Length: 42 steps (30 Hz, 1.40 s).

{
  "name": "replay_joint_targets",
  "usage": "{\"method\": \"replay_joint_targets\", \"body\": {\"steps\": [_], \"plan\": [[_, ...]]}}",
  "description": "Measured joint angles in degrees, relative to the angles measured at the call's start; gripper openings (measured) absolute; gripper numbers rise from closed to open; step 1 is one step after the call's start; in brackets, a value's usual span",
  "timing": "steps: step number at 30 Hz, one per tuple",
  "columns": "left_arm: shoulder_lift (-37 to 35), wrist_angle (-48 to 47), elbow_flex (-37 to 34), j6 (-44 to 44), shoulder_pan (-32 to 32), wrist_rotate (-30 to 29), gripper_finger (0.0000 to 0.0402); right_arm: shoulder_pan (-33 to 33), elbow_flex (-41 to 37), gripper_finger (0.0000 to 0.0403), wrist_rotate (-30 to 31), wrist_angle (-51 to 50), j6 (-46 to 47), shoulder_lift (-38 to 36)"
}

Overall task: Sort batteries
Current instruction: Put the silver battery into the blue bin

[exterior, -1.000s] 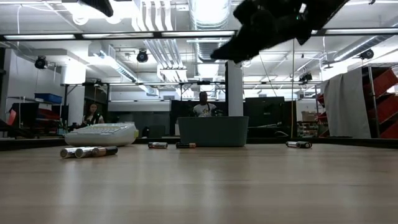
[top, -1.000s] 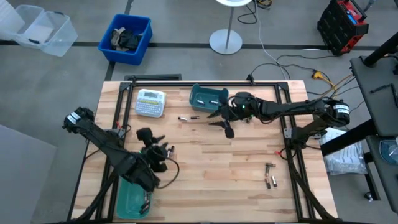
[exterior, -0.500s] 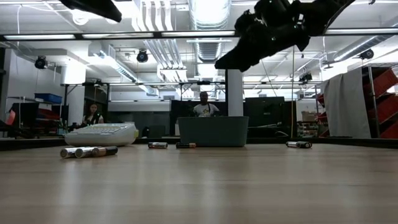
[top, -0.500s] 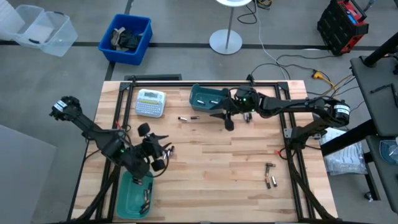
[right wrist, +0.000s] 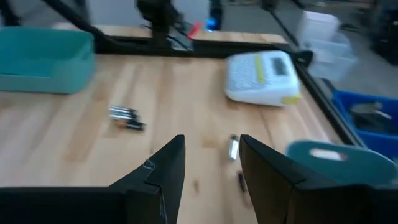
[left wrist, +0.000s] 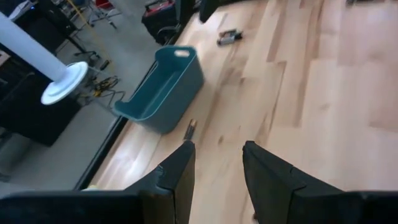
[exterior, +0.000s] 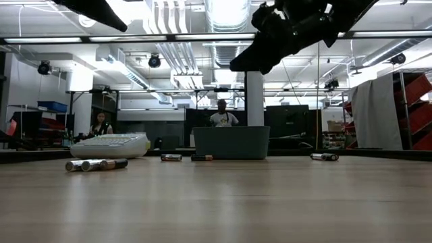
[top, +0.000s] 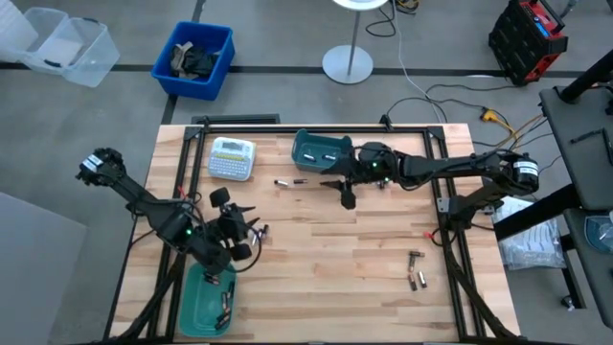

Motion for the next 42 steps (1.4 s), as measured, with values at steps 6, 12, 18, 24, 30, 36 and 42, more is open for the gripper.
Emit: {"method": "replay_joint_targets", "body": {"steps": [6, 12, 18, 24, 30, 36, 42], "plan": [[0.00, -1.97, -1.29, -0.41, 1.33, -0.07, 0.0116, 2.09, 8.42, 0.0144, 11.84, -19.73, 1.50, 0.17], [-1.19, -1.80, -6.47, -1.07, 1.45, 0.41, 0.0116, 2.39, 17.06, 0.0149, 14.71, -29.11, 1.56, 2.92], [-7.89, -1.73, -8.75, -2.99, 1.39, -3.03, 0.0116, 2.15, 26.46, 0.0153, 14.33, -30.98, -1.32, 11.19], [-15.13, -1.87, -11.84, -4.32, 1.10, -7.61, 0.0116, 1.97, 39.73, 0.0149, 14.31, -37.07, -5.14, 22.95], [-18.77, -2.12, -13.03, -4.32, 1.10, -6.18, 0.0116, 1.36, 50.86, 0.0159, 10.75, -40.37, -6.77, 33.20], [-19.15, -4.49, -12.39, -4.19, 1.10, -6.12, 0.0116, 1.04, 61.12, 0.0164, 10.82, -43.79, -6.07, 43.48], [-19.00, -4.48, -12.37, -4.31, 1.10, -5.97, 0.0116, 1.14, 70.09, 0.0156, 10.84, -49.95, -5.06, 51.82]]}}
